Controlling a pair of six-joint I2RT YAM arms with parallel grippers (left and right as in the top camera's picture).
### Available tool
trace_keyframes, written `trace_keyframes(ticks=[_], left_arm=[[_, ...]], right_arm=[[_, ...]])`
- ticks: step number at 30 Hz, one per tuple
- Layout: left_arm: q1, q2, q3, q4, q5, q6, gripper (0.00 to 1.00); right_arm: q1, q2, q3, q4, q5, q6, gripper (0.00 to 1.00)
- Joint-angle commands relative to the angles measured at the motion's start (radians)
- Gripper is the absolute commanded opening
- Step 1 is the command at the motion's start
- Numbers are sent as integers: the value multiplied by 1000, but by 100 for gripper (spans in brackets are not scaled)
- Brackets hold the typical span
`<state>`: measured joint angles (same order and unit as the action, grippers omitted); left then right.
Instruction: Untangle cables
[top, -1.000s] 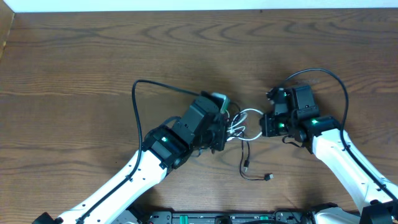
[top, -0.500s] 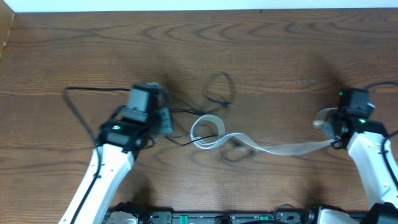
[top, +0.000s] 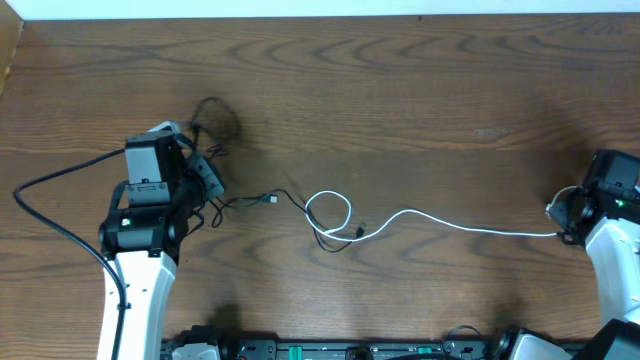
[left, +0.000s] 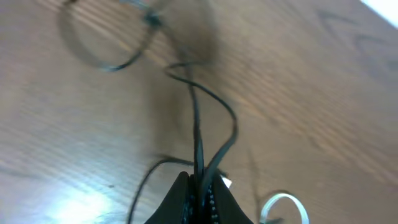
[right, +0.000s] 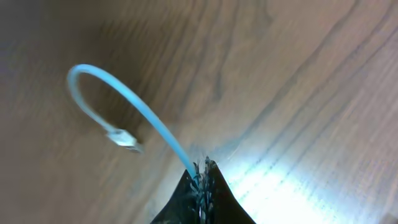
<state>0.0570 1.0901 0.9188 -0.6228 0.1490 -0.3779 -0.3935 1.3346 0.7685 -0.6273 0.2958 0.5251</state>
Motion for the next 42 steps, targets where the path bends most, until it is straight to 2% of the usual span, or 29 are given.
trace_keyframes(ticks=[1, 6, 10, 16, 18, 20, 22, 24, 28, 34, 38, 42], left_arm=[[5, -6, 9, 26, 153, -20, 7], [5, -6, 9, 65, 369, -14, 7], [5, -6, 9, 93, 514, 8, 8], [3, -6, 6, 78, 543, 11, 7], [2, -5, 3, 74, 544, 11, 7], [0, -5, 1, 62, 544, 11, 7], [-12, 0, 1, 48, 544, 11, 7], [-39, 7, -1, 44, 544, 11, 7], [-114, 30, -5, 45, 543, 19, 7], [-235, 90, -6, 44, 491, 56, 7], [-287, 129, -6, 45, 444, 56, 7], [-326, 157, -6, 45, 441, 56, 7]], right_arm=[[-7, -14, 1, 63, -30, 50, 1], [-7, -25, 56, 185, -72, 38, 1], [-7, -39, 181, 210, -81, -61, 1], [-30, -41, 377, 107, -57, -100, 1], [-28, -41, 393, 92, -148, -100, 20], [-24, -39, 393, 66, -289, -105, 46], [-14, -34, 387, 4, -455, -119, 65], [1, -27, 373, -51, -577, -143, 73], [66, -16, 311, -109, -761, -200, 76], [238, -14, 165, -115, -803, -219, 75], [374, -14, 68, -42, -802, -219, 73], [497, -12, -29, 108, -739, -184, 71]])
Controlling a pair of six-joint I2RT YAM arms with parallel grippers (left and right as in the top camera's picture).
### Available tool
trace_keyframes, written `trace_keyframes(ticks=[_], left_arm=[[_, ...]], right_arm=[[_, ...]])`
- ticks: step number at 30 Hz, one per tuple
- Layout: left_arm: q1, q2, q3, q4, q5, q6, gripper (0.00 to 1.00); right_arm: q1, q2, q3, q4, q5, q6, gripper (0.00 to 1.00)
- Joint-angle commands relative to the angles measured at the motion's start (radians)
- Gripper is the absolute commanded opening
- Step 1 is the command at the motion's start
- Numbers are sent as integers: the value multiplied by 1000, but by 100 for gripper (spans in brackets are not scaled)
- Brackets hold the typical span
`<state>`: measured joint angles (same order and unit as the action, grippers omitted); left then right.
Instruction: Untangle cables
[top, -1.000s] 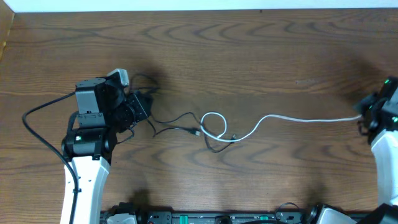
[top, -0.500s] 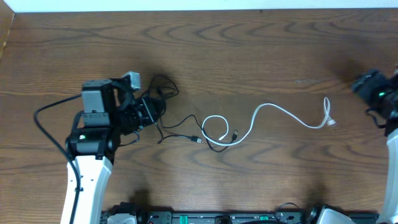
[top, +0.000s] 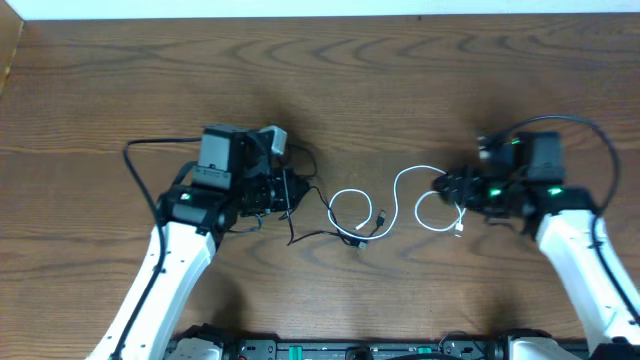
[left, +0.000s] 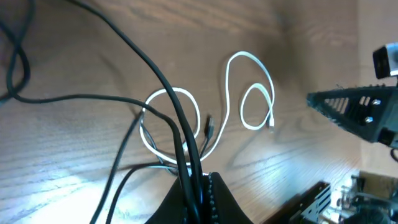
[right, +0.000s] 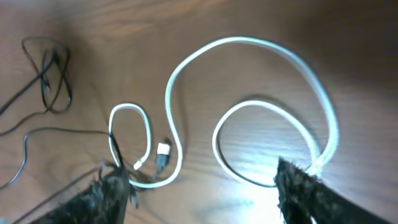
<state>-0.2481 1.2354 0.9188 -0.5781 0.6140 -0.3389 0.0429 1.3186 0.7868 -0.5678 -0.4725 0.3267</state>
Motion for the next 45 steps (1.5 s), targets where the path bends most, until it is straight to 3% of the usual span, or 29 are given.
trace_keyframes(ticks=[1, 10, 16, 21, 25, 36, 45], left_arm=[[-29, 16, -6, 0, -24, 18, 7], [-71, 26, -6, 0, -24, 18, 7], [-72, 26, -6, 0, -23, 18, 8], [-72, 26, -6, -2, -23, 18, 7], [-72, 26, -6, -4, -23, 18, 7], [-72, 26, -6, -4, -24, 18, 7], [-72, 26, -6, -11, -24, 18, 7]], right_arm=[[86, 4, -69, 87, 56, 31, 71], [275, 51, -200, 421, 222, 78, 64], [344, 160, -206, 543, 246, 93, 64], [358, 271, -206, 644, 302, 189, 59], [358, 343, -206, 743, 298, 249, 49], [368, 415, -206, 837, 177, 290, 1], [252, 317, -188, 757, 107, 182, 1]])
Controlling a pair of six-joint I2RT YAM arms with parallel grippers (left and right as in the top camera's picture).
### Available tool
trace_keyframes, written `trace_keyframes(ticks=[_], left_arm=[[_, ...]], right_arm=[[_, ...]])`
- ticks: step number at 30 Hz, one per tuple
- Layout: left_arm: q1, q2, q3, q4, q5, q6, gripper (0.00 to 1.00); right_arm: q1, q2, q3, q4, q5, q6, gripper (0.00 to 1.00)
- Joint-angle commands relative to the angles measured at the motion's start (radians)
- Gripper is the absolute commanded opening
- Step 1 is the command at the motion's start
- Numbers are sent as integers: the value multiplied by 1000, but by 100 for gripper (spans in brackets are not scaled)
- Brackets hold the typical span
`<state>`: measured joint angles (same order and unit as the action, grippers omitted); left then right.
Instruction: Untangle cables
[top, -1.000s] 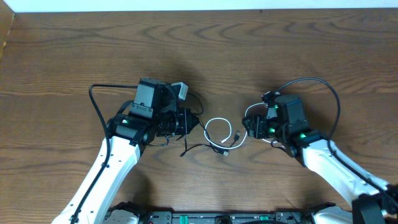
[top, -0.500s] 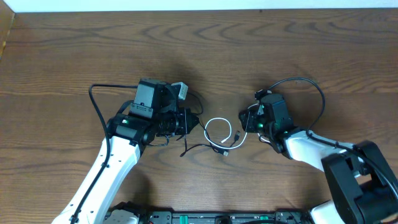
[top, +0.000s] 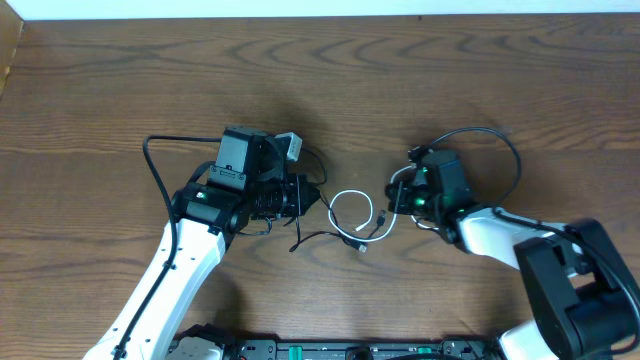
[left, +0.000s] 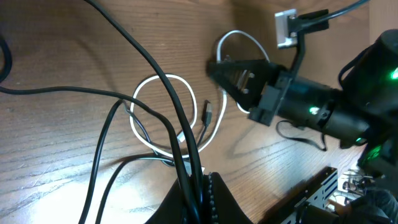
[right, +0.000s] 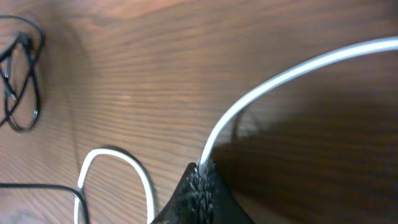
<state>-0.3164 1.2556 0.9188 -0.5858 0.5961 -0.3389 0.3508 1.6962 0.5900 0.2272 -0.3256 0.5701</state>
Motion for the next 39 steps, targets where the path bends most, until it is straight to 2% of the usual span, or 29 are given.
trace_keyframes(ticks=[1, 10, 14, 22, 28, 33, 39], left_arm=[[-4, 6, -6, -4, -6, 18, 7], [-4, 6, -6, -4, -6, 18, 8], [-4, 6, -6, -4, -6, 18, 7], [-4, 6, -6, -26, -52, 18, 8], [-4, 6, -6, -92, -146, 18, 8], [-4, 6, -6, -120, -202, 17, 7], [-4, 6, -6, -116, -201, 17, 7]], right_arm=[[-85, -90, 20, -88, -39, -74, 1], [-428, -330, 271, -642, 197, -282, 1], [-567, -366, 414, -742, 306, -374, 1], [-745, -372, 630, -754, 561, -357, 1], [-803, -372, 708, -707, 619, -358, 1], [-827, -372, 734, -648, 753, -358, 1], [-830, -365, 738, -617, 704, -366, 1]])
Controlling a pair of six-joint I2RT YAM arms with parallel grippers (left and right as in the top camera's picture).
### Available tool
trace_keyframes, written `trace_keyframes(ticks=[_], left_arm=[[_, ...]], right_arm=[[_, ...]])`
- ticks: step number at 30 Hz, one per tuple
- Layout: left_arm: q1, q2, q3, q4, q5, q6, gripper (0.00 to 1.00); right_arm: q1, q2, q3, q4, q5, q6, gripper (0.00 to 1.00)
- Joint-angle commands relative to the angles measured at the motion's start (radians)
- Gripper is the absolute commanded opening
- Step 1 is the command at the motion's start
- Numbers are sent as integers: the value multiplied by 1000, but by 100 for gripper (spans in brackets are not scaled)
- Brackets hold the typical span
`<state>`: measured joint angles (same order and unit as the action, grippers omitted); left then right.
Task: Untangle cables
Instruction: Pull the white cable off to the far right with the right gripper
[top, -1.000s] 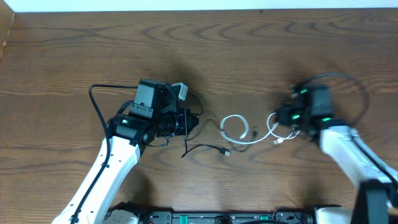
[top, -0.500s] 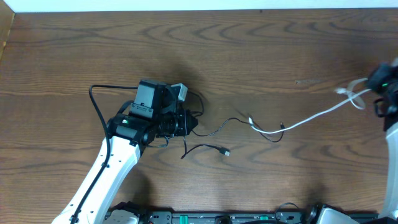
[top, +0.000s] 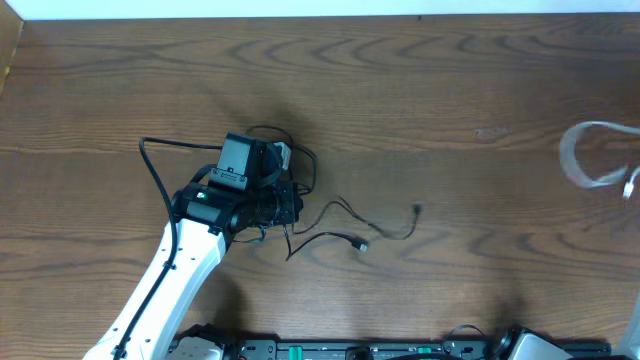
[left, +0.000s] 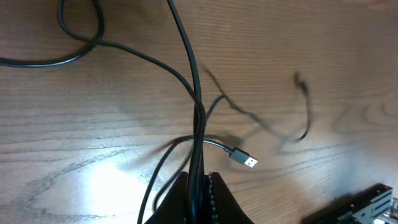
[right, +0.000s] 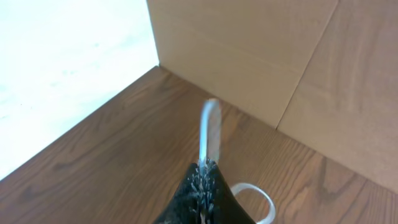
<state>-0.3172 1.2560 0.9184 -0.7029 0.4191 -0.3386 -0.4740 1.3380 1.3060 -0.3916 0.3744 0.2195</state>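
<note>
The black cable (top: 385, 232) lies spread over the middle of the table, its USB plug (left: 245, 160) free on the wood. My left gripper (left: 199, 182) is shut on a doubled stretch of it, left of centre in the overhead view (top: 287, 205). The white cable (top: 590, 160) hangs blurred at the far right edge, apart from the black one. My right gripper (right: 205, 169) is shut on the white cable (right: 210, 121), a loop of which curls beside the fingers. The right arm itself is outside the overhead view.
The left arm's own black supply lead (top: 150, 160) loops behind it. A pale wall runs along the table's far edge (top: 320, 14). In the right wrist view a brown panel (right: 249, 56) and a bright floor lie beyond the table corner.
The white cable has left the middle and is now at the far right edge with my right gripper. The black cable lies alone, stretched out to the right of my left gripper.
First the arms stood far apart, the cables joined by a tangled loop in the middle. Then both had come inward, my right gripper open over the white loops. Then it was shut on the white cable beside the tangle. Now the two cables are separate.
</note>
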Motion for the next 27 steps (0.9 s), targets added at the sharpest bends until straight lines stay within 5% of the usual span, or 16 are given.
trace_keyframes(ticks=[1, 15, 17, 20, 27], left_arm=[[-3, 6, -6, 3, -24, 16, 7], [-3, 6, -6, 4, -9, 16, 7], [-3, 6, -6, 5, -9, 16, 7], [-3, 6, -6, 21, -8, 16, 8], [-15, 6, -6, 176, 132, 16, 8]], right_arm=[[-5, -3, 22, 3, -4, -16, 1], [-4, 63, 22, 6, -302, -20, 1], [-4, 68, 22, -8, -303, -19, 12], [-4, 71, 22, -58, -347, -19, 48], [4, 71, 22, -220, -580, -19, 63]])
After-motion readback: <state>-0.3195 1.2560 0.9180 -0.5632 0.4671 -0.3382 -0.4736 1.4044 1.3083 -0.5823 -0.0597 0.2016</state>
